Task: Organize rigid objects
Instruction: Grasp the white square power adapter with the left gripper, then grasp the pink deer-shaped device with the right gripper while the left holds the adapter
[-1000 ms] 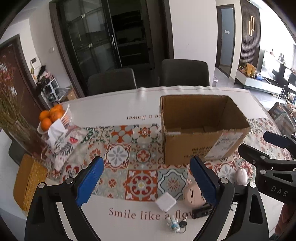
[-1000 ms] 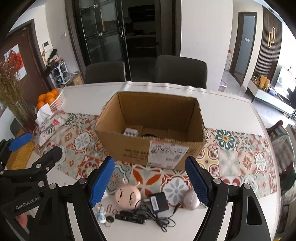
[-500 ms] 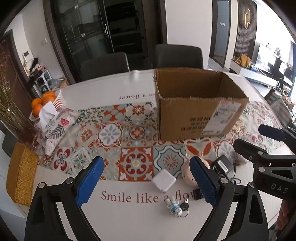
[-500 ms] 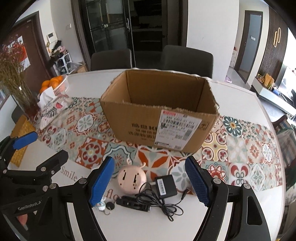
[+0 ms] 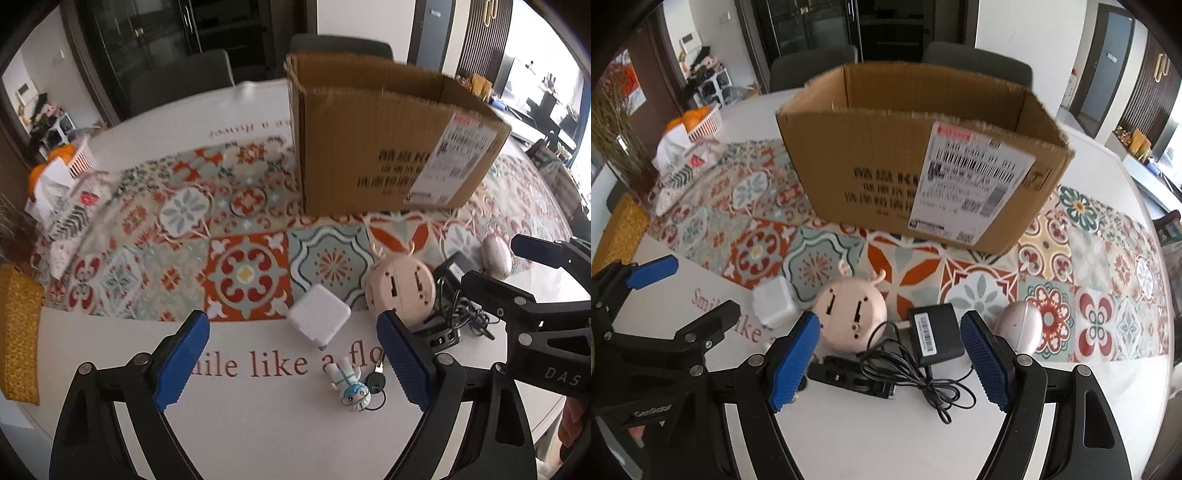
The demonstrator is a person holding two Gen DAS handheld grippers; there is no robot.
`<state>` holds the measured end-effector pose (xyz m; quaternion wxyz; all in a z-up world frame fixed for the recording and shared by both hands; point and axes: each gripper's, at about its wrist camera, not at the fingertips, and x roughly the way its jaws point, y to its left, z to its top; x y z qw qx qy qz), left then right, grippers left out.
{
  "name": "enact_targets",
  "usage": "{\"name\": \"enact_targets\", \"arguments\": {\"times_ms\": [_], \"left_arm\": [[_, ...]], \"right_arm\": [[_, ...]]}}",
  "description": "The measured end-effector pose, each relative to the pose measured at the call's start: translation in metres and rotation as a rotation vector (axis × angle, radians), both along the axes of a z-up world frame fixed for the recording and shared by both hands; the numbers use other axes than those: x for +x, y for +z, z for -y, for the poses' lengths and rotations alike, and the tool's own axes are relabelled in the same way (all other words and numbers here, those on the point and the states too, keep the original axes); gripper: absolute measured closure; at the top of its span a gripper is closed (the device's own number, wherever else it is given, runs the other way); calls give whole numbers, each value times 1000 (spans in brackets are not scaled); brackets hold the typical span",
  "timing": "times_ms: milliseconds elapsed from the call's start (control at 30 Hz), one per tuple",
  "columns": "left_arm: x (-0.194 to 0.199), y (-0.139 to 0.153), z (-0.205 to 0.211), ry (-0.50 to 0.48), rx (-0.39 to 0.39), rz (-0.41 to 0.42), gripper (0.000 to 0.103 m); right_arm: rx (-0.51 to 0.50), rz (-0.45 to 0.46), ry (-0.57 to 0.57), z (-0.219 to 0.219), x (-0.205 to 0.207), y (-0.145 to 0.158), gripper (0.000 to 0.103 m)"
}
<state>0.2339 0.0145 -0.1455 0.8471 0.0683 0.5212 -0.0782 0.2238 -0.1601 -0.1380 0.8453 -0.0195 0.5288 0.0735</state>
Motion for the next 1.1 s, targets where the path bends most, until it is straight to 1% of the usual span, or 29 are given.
{"name": "enact_targets", "arguments": {"times_ms": [167,367,533,600,700,800,900,933,967,1100], "left_arm": [[9,-27,3,-3,-29,-79,14],[20,-50,8,-5,-47,-141,15],[30,-68,12,2,-50,-181,23],[34,-75,13,4,-52,-194,24],[37,-80,15,7,-46,-193,27],[41,-87,17,12,-47,-208,35],[41,-87,17,17,-44,-192,39],[41,-87,17,16,-49,-188,44],[41,-86,16,14,-51,-179,46],[43,-86,13,22,-59,-181,46]], "right_arm": [[-23,-42,12,-3,6,-16,25],[-48,-72,29,-5,16,-30,25],[-65,-83,33,-5,23,-38,25],[-67,-90,35,-5,26,-41,25],[-69,-96,39,-6,29,-43,25],[-78,-100,42,-7,31,-46,25],[-70,-103,43,-6,33,-46,25],[-71,-103,41,-6,33,-46,25],[-68,-101,42,-5,34,-46,25],[-67,-98,51,-7,33,-46,25]]}}
